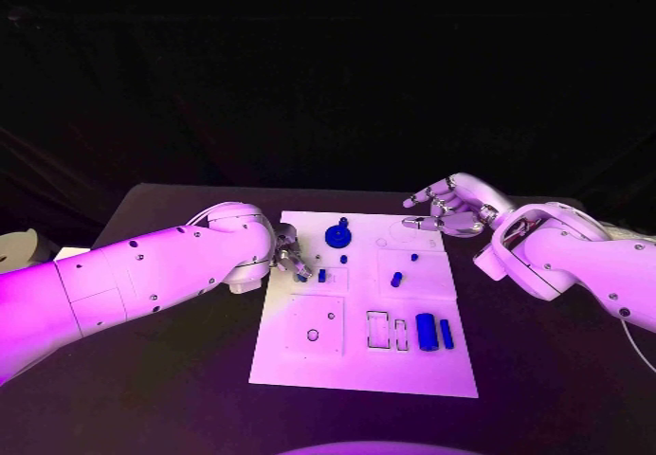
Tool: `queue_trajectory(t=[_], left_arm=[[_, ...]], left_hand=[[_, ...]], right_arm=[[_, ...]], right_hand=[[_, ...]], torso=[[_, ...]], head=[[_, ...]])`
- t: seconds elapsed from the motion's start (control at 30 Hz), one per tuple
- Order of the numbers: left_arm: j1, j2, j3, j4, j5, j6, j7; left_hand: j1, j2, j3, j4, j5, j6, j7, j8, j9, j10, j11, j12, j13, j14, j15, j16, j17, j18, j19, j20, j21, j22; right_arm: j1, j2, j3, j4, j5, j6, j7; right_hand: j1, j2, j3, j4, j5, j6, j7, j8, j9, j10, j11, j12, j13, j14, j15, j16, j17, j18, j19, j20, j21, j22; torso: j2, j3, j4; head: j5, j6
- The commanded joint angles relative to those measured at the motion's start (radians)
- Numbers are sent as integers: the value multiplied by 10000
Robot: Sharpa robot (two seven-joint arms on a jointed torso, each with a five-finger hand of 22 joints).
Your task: Assemble the parts on the task board
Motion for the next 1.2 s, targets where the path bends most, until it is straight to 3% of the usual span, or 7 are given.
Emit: queue_trajectory(t=[0.03, 0.2, 0.37, 0.7, 1.2], left_arm=[[-59, -4, -51, -25, -60, 411, -178], [-59, 15, -52, -60, 7, 428, -186], [-59, 22, -53, -92, 27, 455, -192], [-58, 13, -54, -135, 36, 518, -200], [-57, 32, -53, -159, 38, 553, -194]], left_hand=[[377, 307, 746, -748, 31, 21, -60, 37, 2, 45, 11, -6, 5, 1072, -3, 31, 2628, -184, 770, -37, -24, 1929], [266, 243, 664, -723, -12, 22, -42, 51, 2, 49, 36, -8, -5, 1072, 17, 31, 2628, -173, 753, -22, -69, 1889], [-216, 13, -29, -479, -68, 41, -101, 85, -12, 57, 10, -9, -33, 1072, 12, 31, 2628, -173, 753, -4, -72, 1897], [-473, -86, -703, -260, -66, 90, -144, 74, -70, 61, -27, 19, -24, 1072, -23, 31, 2628, -187, 774, -34, -27, 1953], [-617, -155, -1112, -83, -60, 176, -175, 84, -109, 90, -52, 77, 17, 1072, -40, 31, 2628, -214, 812, -49, 65, 2048]], right_arm=[[-7, 8, 0, 7, -27, 113, 58], [-7, 6, 0, 13, -27, 108, 59], [-7, 2, 0, 19, -27, 105, 58], [-7, -11, 0, 29, -27, 99, 53], [-7, -18, 0, 37, -26, 96, 51]], right_hand=[[9, 79, -49, -15, 41, 65, -26, 0, 9, -40, -5, -58, -14, 836, -30, -35, 1669, 117, 169, -4, -41, 817], [9, 79, -49, -15, 41, 65, -26, 0, 9, -40, -5, -58, -14, 836, -30, -35, 1669, 117, 169, -4, -41, 817], [7, 79, -51, -14, 43, 65, -26, 0, 9, -41, -5, -59, -16, 836, -30, -35, 1669, 117, 168, -4, -42, 816], [-14, 81, -73, 3, 56, 63, -25, -1, 8, -45, -4, -72, -29, 836, -29, -37, 1667, 118, 165, -4, -47, 809], [-14, 81, -73, 3, 56, 63, -25, -1, 8, -45, -4, -72, -29, 836, -29, -37, 1667, 118, 165, -4, -47, 809]], torso=[[1, 1, 7], [-3, 2, 10], [-3, 7, 3], [-2, 5, -3], [-2, 6, -2]], head=[[-11, -17], [-8, -21], [-2, -29], [3, -41], [13, -77]])
